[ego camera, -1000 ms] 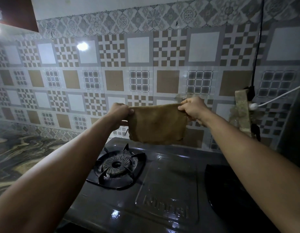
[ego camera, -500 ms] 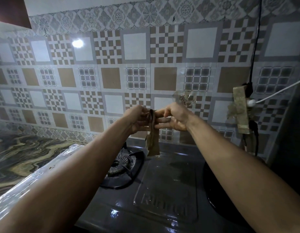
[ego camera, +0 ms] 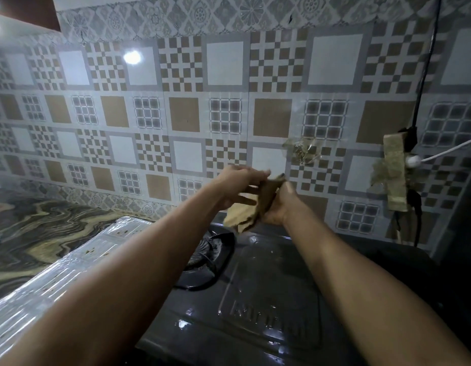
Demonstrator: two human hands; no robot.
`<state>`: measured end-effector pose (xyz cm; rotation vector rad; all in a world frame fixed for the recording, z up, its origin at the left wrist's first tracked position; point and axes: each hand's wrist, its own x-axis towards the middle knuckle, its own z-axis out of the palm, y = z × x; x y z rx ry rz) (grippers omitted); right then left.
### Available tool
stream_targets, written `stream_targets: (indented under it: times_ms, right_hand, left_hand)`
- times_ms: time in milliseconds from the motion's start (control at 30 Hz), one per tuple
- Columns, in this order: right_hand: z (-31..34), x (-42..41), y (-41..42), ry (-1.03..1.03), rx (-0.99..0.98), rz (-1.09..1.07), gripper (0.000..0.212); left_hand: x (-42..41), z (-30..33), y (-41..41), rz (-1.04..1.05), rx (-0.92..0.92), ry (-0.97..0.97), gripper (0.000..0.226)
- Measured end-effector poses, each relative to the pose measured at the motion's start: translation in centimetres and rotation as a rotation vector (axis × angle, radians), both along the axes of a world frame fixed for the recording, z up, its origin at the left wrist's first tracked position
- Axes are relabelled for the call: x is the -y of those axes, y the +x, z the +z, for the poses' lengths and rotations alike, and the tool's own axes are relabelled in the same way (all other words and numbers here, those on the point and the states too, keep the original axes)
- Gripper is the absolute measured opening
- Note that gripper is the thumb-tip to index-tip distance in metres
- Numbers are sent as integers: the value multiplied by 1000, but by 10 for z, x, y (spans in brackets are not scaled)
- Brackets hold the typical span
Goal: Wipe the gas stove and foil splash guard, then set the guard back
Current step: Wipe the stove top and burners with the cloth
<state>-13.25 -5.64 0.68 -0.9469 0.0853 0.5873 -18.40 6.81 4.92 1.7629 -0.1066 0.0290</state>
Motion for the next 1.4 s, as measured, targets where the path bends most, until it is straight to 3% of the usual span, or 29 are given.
stream_targets:
  times_ms: [100,200,267,367,533,667,1033,1167,1300,1400]
  right_hand:
    - [-6,-8,11,147,-41,-133,77]
    - [-13,-11,23,21,85,-368,66]
    - [-21,-16,35,-214,305,-349,72]
    - [-43,-30,54,-719,611,-138,73]
    - [-78,-44,81,-1384,787,100,50]
    - [-106,-45,83,-1757,817,468,75]
    - [-110,-78,132,-1729,961,745,95]
    - [-106,-109,144,-1669,1043,821,78]
    - [-100,-136,160,-1458,1126,892,40]
    - [-94,-160,160,-1339,1173,928,34]
  left_hand:
    - [-14,-9,1,160,86,78,49]
    - [-50,-27,3,326,112,150,45]
    - [-80,-44,4,420,86,251,45]
    - [-118,-74,4,521,39,440,49]
    - [-158,-123,5,638,-64,772,49]
    - [-177,-147,10,683,-134,957,60]
    - [-199,-161,30,512,-285,1249,81]
    - [-196,-159,34,327,-276,1375,88]
    - [-201,-167,36,300,-255,1310,93]
    - [-202,-168,33,277,-221,1316,92]
